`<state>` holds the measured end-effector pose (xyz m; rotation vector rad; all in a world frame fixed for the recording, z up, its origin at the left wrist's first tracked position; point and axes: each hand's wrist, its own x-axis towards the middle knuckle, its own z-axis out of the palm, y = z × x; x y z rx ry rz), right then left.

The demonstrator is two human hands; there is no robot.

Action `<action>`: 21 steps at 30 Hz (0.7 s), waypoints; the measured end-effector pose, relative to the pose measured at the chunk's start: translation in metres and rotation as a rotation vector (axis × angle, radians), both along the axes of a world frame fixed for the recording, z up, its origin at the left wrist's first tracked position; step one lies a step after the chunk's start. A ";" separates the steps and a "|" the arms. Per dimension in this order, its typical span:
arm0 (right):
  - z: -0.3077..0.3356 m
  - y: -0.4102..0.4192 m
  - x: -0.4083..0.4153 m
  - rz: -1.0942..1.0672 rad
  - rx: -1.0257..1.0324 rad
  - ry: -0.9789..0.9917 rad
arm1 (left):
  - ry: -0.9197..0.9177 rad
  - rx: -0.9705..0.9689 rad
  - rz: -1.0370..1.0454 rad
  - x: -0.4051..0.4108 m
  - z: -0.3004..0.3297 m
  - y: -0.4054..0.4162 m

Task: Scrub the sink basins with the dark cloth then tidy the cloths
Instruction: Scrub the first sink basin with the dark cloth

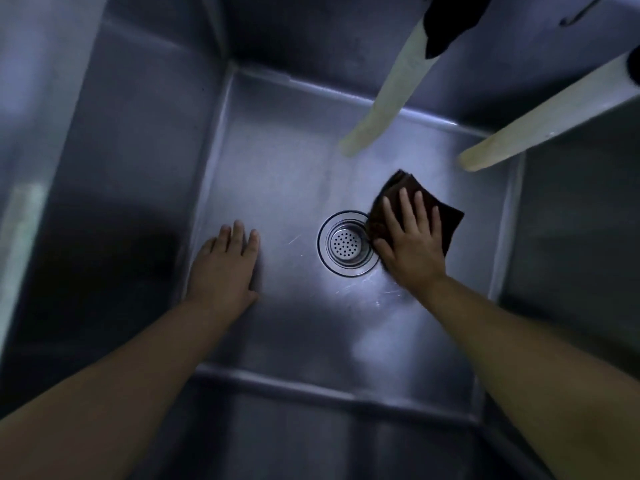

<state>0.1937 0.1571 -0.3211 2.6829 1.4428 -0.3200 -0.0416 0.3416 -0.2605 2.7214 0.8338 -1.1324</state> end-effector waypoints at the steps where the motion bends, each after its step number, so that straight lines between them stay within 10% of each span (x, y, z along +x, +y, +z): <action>1: 0.000 -0.015 -0.010 0.013 -0.005 -0.010 | -0.006 -0.012 0.011 -0.002 0.001 0.001; 9: 0.014 -0.056 -0.129 0.350 -0.028 0.166 | -0.250 0.005 0.216 -0.004 0.026 0.016; 21: 0.003 0.178 -0.085 0.421 -0.019 0.125 | -0.450 0.077 0.327 -0.027 0.024 0.023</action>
